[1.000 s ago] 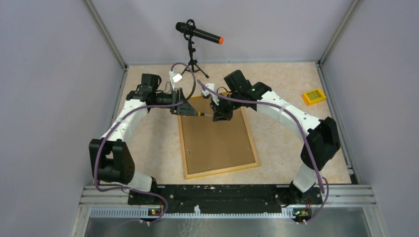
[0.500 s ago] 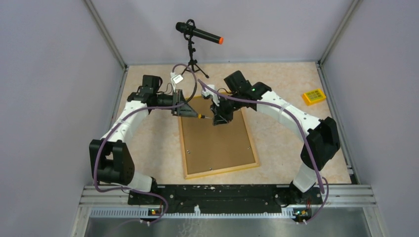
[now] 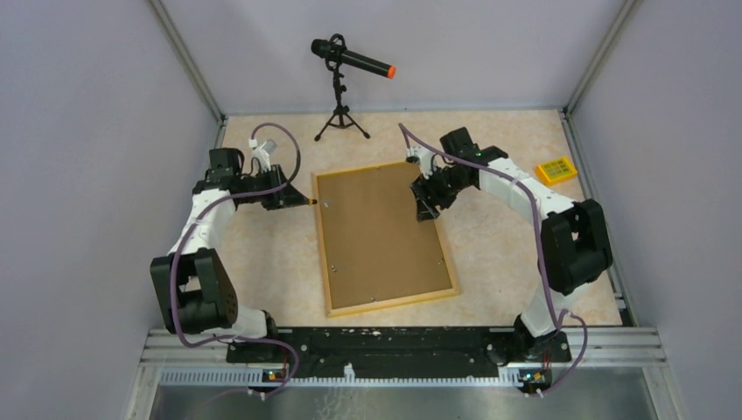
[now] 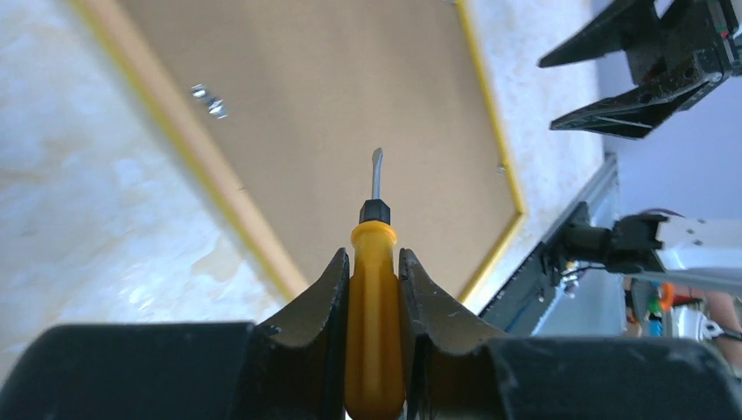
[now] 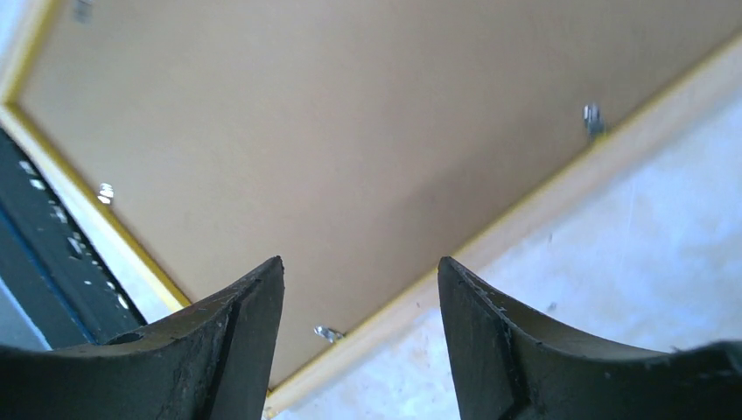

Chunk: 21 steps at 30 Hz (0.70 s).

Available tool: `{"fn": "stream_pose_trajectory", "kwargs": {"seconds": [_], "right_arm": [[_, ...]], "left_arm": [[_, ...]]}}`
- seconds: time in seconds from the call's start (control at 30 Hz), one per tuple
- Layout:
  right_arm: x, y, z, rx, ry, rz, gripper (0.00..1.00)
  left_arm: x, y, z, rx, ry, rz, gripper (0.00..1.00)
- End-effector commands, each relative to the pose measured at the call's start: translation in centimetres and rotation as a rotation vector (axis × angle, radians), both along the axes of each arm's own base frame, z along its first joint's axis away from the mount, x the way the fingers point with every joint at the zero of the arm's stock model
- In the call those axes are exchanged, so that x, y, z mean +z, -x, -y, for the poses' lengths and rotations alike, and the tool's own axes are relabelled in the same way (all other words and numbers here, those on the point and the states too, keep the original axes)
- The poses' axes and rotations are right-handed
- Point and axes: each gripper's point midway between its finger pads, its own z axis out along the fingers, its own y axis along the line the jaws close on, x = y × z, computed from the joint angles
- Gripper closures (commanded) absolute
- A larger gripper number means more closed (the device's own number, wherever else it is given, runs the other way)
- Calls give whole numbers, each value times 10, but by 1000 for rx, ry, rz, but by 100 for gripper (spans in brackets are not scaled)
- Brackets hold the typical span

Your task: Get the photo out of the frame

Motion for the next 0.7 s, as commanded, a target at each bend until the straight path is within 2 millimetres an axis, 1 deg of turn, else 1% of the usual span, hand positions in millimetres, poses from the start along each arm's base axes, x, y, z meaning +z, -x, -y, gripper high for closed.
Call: {"fn": "stream_pose_trajectory", "kwargs": {"seconds": [0.0,0.1,0.17,0.27,0.4,0.5,0.67], "right_arm": [[-39,-10,31,-134,121,-33,36],[-60,-13,48,-197,164,-87,37],[-70,-16,56,-231,180,-112,37],[-82,-22,63,-277,206,-130,38],[-91,-27,65,-312,227,-145,39],[-98,-27,65,-324,237,-166,40],[-107,-28,64,-337,245,-189,42]], "left_arm": [[-32,-13,-27,76,-88,22,100],[-41,-22,-35,108,-120,50,100],[-46,-27,-38,121,-128,54,100],[-56,-35,-42,138,-146,45,100],[-66,-39,-45,141,-160,33,100],[-75,-39,-45,140,-160,13,100],[-81,-40,-41,137,-131,-3,100]]}}
